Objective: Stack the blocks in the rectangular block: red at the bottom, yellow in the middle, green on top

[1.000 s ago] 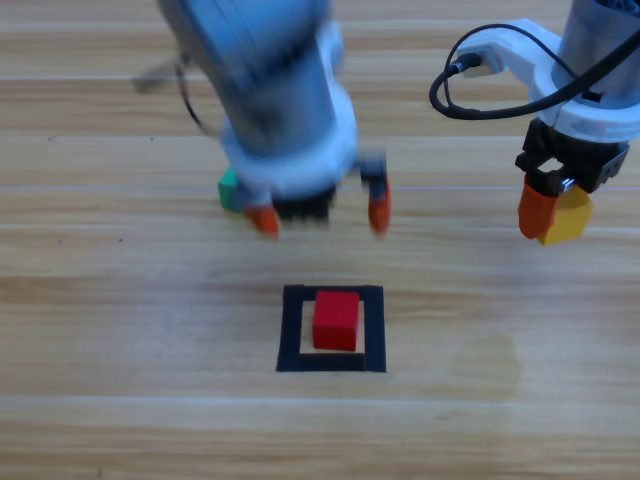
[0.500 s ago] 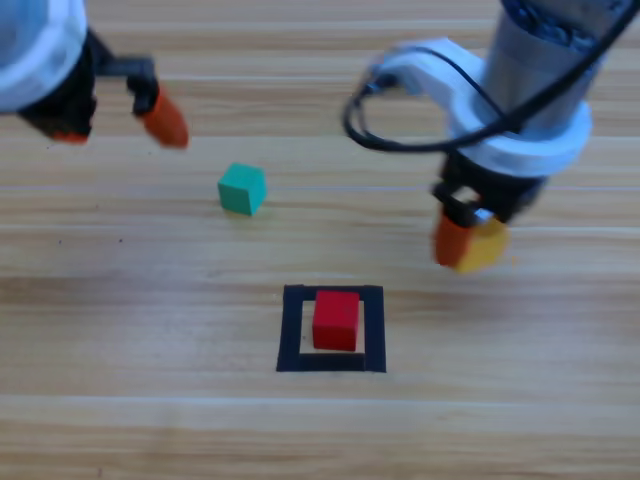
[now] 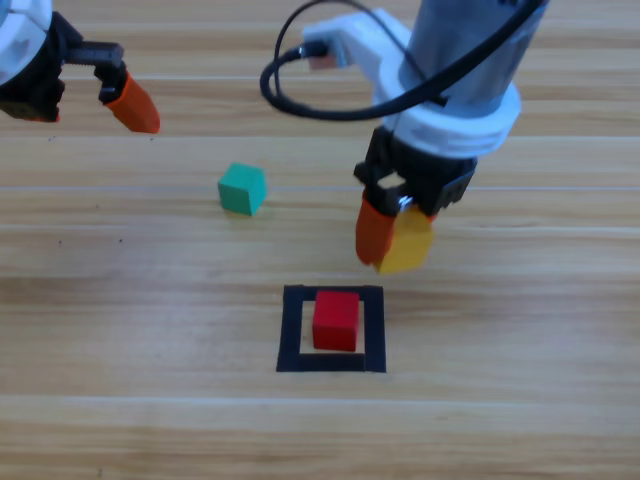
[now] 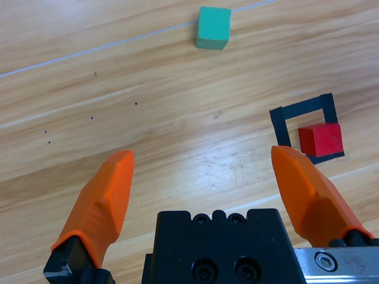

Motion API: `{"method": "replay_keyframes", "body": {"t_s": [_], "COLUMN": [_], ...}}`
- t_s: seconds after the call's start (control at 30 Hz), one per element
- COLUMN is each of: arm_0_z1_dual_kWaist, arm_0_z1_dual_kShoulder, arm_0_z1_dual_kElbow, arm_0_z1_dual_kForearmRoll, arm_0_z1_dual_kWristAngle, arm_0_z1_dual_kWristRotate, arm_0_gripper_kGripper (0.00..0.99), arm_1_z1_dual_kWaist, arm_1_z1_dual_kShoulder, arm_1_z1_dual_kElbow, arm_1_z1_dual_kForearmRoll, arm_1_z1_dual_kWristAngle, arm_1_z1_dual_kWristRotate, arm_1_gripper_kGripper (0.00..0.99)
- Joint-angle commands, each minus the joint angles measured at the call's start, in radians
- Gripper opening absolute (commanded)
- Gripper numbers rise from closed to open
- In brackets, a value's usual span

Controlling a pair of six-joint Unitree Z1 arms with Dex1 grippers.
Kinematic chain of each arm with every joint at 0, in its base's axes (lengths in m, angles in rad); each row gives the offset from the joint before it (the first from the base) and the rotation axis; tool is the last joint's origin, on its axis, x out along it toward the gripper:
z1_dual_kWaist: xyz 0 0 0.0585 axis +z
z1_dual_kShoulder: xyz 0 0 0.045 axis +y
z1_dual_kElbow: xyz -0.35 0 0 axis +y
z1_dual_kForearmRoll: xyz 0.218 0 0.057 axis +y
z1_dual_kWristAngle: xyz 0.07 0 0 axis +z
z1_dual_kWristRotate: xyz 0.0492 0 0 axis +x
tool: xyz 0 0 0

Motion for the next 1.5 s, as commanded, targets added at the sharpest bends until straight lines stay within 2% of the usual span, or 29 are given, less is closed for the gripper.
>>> {"method": "replay_keyframes", "body": {"t_s": [0.03, 0.13, 0.37, 0.63, 0.8, 1.5], "arm_0_z1_dual_kWaist": [0.033, 0.036, 0.036, 0.036, 0.039, 0.039], "arm_0_z1_dual_kShoulder": [0.004, 0.01, 0.032, 0.038, 0.047, 0.055], "arm_0_z1_dual_kElbow": [0.002, 0.007, 0.019, 0.019, 0.017, 0.028], "arm_0_z1_dual_kForearmRoll": [-0.001, -0.003, -0.012, -0.012, -0.01, -0.016], "arm_0_z1_dual_kWristAngle": [-0.013, -0.013, -0.042, -0.059, -0.061, -0.067], "arm_0_z1_dual_kWristRotate": [0.011, 0.008, 0.006, 0.021, 0.026, 0.026], "arm_0_gripper_kGripper": [0.99, 0.99, 0.99, 0.99, 0.99, 0.99], "arm_1_z1_dual_kWaist": [0.046, 0.052, 0.107, 0.12, 0.129, 0.129], "arm_1_z1_dual_kShoulder": [0.098, 0.118, 0.12, 0.206, 0.259, 0.375], "arm_1_z1_dual_kElbow": [0.002, -0.021, -0.096, -0.193, -0.263, -0.387], "arm_1_z1_dual_kForearmRoll": [0.011, 0.012, 0.047, 0.103, 0.143, 0.19], "arm_1_z1_dual_kWristAngle": [-0.029, -0.04, -0.083, -0.097, -0.135, -0.155], "arm_1_z1_dual_kWristRotate": [0.092, 0.184, 0.374, 0.57, 0.609, 0.587], "arm_1_gripper_kGripper": [0.179, 0.179, 0.179, 0.179, 0.178, 0.179]}}
